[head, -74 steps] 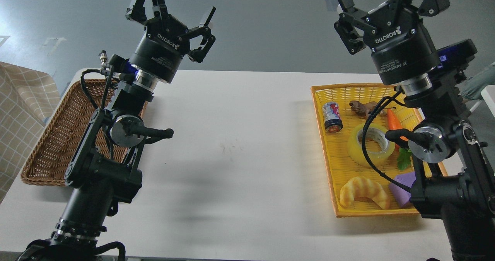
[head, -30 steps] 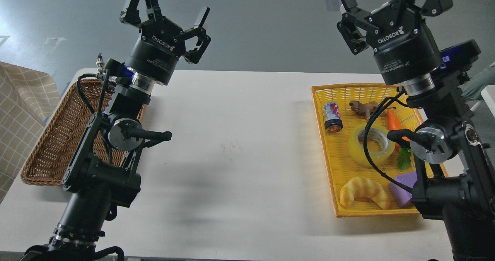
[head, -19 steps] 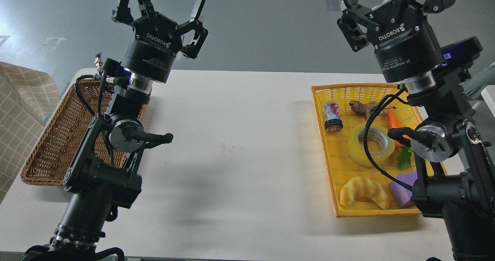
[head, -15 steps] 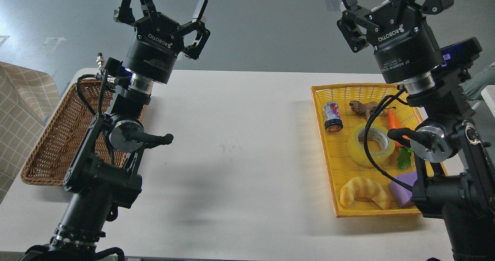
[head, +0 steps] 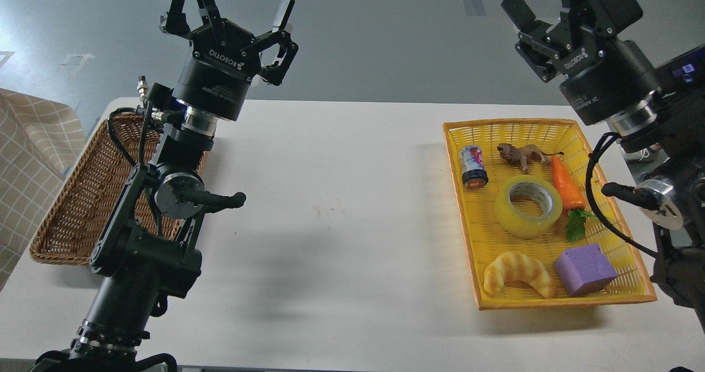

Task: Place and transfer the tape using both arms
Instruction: 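Swing the right arm out and bring its gripper toward the yellow tray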

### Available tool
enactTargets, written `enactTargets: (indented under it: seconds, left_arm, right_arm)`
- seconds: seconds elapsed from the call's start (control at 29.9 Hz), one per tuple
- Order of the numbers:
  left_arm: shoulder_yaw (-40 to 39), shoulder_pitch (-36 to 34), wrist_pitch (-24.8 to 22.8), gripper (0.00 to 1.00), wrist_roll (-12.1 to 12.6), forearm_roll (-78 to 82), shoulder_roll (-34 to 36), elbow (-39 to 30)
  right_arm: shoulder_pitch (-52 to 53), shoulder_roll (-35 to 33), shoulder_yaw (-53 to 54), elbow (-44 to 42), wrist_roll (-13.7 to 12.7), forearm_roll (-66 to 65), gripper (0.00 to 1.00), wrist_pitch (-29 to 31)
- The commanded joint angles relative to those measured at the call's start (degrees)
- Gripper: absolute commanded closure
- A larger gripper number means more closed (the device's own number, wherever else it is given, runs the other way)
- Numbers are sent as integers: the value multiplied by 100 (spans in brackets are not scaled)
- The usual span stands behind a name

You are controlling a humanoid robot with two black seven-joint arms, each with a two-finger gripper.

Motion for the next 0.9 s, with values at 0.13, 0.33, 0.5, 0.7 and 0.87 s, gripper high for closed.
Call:
enactTargets:
  seconds: [0.13, 0.33, 0.5, 0.7, 0.87]
  left_arm:
    - [-5, 1, -18, 2, 2, 9, -1, -15]
    - [-5, 168, -18, 2, -7, 9, -1, -42]
    - [4, 168, 44, 2, 2, 9, -1, -42]
    - [4, 133, 97, 2, 2, 9, -1, -42]
    - [4, 107, 105, 2, 2, 9, -1, -42]
  right_arm:
    - [-51, -1103, -440, -12, 11, -596, 0, 12]
    - [-174, -1472, -475, -135, 11, -1629, 0, 3]
    - [-525, -1437, -466, -459, 20, -2213, 0, -41]
    - [-614, -1455, -343, -733, 11, -2117, 0, -67]
    - [-675, -1683, 8, -671, 90, -2108, 0, 56]
